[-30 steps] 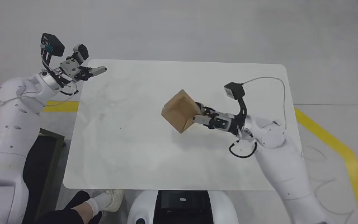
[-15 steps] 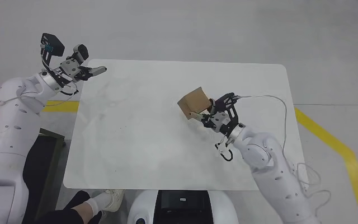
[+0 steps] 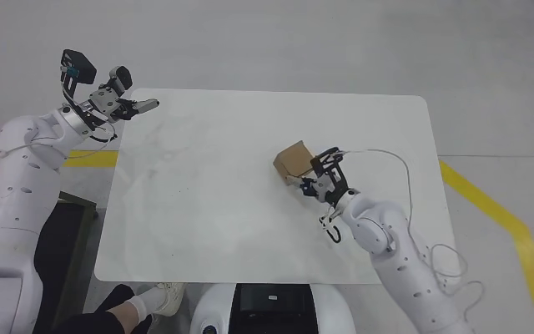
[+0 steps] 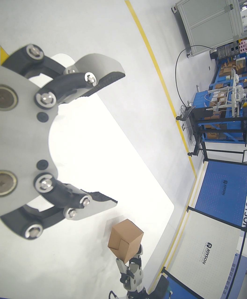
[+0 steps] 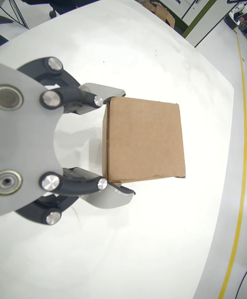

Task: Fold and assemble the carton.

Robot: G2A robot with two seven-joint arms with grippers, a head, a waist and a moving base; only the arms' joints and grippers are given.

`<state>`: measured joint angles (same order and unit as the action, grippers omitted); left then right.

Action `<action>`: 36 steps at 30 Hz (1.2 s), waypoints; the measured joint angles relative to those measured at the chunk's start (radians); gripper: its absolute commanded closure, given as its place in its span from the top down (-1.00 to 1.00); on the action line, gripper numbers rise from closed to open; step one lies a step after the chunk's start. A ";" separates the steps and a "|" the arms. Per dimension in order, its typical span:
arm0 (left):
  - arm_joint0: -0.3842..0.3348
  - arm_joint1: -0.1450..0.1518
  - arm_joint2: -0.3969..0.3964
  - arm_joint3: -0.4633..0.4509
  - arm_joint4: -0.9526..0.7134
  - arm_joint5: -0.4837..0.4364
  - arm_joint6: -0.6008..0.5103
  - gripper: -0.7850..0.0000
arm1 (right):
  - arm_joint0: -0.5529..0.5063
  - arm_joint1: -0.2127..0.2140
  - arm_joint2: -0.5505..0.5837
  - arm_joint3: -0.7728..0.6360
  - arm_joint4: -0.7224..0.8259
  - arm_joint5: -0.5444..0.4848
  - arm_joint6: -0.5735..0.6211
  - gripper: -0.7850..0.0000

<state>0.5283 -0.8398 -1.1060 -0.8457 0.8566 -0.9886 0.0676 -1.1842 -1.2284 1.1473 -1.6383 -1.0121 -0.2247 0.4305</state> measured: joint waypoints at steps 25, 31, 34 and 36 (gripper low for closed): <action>0.000 0.000 0.000 0.000 0.000 0.000 0.000 1.00 | 0.007 -0.004 0.015 -0.020 0.170 -0.137 -0.003 1.00; 0.000 0.000 0.000 0.000 0.000 0.000 0.000 1.00 | -0.018 0.014 0.156 -0.062 0.330 -0.253 -0.080 1.00; 0.000 0.000 0.000 0.000 0.000 0.000 0.000 1.00 | -0.018 0.021 0.219 -0.053 0.372 -0.282 -0.123 1.00; 0.000 0.000 0.000 0.000 0.000 0.000 0.000 1.00 | -0.008 0.024 0.254 -0.035 0.404 -0.297 -0.131 1.00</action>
<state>0.5283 -0.8398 -1.1060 -0.8457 0.8566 -0.9886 0.0676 -1.1925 -1.2039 1.4011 -1.6731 -0.6077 -0.5217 0.2993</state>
